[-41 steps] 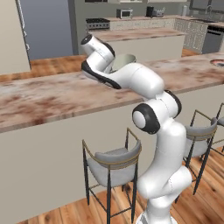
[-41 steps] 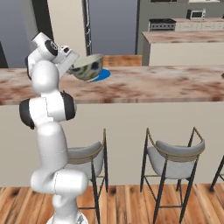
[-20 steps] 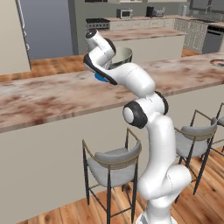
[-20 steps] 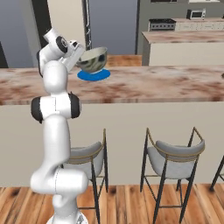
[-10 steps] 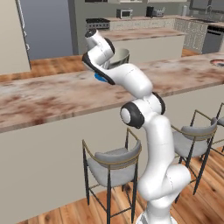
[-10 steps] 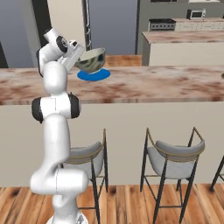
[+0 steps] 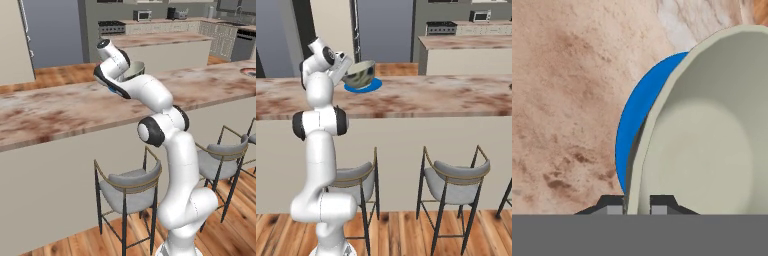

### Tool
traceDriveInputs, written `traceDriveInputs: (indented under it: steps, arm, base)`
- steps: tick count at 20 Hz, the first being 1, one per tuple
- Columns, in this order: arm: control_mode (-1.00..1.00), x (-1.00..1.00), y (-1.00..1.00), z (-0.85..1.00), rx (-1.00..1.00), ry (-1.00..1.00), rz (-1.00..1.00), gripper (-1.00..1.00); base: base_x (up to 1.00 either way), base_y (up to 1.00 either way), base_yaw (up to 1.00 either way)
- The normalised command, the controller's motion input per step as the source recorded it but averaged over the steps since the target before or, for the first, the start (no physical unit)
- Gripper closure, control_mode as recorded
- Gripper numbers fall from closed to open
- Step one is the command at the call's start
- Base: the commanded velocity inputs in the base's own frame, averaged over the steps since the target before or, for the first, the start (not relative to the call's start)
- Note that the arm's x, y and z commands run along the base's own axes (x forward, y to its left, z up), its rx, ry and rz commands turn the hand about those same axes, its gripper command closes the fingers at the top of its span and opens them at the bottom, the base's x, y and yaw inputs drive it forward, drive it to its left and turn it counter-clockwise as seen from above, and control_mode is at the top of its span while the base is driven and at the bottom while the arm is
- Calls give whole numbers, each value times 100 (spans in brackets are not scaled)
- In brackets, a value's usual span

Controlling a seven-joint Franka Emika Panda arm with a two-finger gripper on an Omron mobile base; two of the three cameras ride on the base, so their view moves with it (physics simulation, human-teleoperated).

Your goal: Move the bowls from the cabinet to the plates on the dining table.

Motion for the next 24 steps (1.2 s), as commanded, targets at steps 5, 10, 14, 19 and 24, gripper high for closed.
traceDriveInputs:
  steps: [5,10,14,19,24]
  arm:
    - [-100,14,-9,0,0,0,4,100]
    - [-100,6,-4,0,0,0,3,100]
    - [-100,0,1,0,0,0,1,-100]
    - [-100,-26,0,25,0,-1,0,-100]
    - [-100,-34,0,40,0,-2,0,-100]
  base:
    - [0,0,0]
    - [0,0,0]
    - [0,0,0]
    - [0,0,0]
    - [0,0,0]
